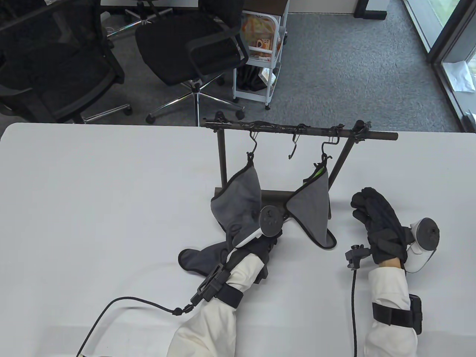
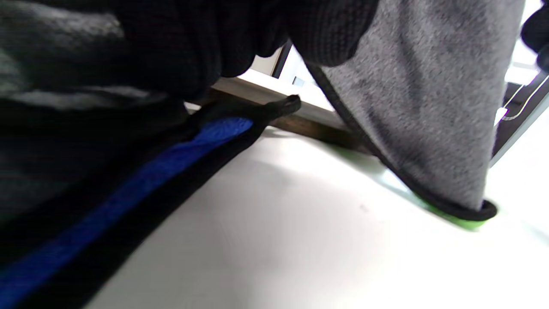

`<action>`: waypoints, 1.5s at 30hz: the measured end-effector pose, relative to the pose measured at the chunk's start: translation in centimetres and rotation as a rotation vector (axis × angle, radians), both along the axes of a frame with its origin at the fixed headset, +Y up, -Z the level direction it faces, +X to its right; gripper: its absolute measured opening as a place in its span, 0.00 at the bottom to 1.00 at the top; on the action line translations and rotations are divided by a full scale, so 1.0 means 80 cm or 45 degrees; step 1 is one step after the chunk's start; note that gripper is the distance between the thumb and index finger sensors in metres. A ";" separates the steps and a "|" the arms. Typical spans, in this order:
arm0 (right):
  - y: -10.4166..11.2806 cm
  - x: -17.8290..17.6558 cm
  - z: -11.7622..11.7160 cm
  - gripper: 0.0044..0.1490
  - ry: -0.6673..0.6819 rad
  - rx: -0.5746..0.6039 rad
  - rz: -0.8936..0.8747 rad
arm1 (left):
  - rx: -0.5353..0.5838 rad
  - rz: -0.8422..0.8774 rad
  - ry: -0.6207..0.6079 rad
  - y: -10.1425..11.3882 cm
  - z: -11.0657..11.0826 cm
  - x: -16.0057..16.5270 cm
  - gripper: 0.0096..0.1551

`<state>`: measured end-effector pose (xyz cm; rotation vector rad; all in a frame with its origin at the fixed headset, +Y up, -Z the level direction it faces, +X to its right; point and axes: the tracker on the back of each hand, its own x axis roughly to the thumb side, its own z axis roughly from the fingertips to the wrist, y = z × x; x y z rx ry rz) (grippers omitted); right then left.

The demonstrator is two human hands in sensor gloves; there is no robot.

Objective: Hook hand towel onto s-hook

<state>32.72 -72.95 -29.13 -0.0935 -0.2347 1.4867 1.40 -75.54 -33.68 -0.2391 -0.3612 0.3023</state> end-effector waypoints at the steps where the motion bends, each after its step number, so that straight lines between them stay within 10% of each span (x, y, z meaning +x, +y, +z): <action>1: 0.001 0.000 0.000 0.32 0.004 0.001 -0.006 | -0.001 -0.033 -0.003 -0.002 0.000 0.001 0.35; 18: 0.003 -0.001 0.001 0.32 0.017 -0.004 -0.035 | 0.163 -0.569 0.020 -0.032 0.006 0.038 0.23; 45: 0.008 -0.007 -0.001 0.31 0.064 0.040 -0.056 | 0.304 0.459 0.080 0.125 0.026 -0.024 0.21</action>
